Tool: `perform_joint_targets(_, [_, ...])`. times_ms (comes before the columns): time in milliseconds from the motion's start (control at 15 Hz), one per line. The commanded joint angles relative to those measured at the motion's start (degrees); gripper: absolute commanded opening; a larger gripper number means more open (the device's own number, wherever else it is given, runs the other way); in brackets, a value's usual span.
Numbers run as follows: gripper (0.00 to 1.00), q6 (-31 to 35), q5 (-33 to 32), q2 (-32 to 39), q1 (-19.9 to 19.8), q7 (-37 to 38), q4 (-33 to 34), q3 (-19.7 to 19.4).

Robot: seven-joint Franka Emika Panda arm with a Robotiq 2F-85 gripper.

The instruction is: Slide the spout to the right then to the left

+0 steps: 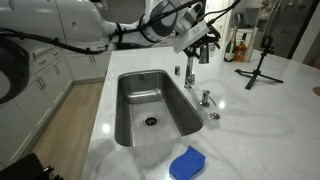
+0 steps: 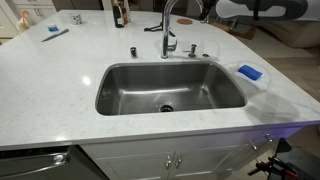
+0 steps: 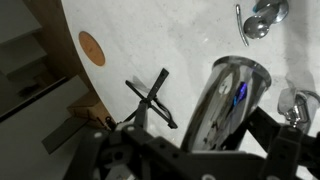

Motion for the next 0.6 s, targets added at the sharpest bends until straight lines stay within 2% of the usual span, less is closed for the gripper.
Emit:
perform_joint_targets(0, [1.0,-8.4,6.1,-4.7,-2.8,-8.4,-3.0,5.5])
perform_joint_targets(200, [1.0,-14.5,9.8,-9.0,-4.8,-12.5,-4.6,8.1])
perform_joint_targets(533, [1.0,-19.3,9.1,-18.3,-5.6,-11.5,-10.1,8.0])
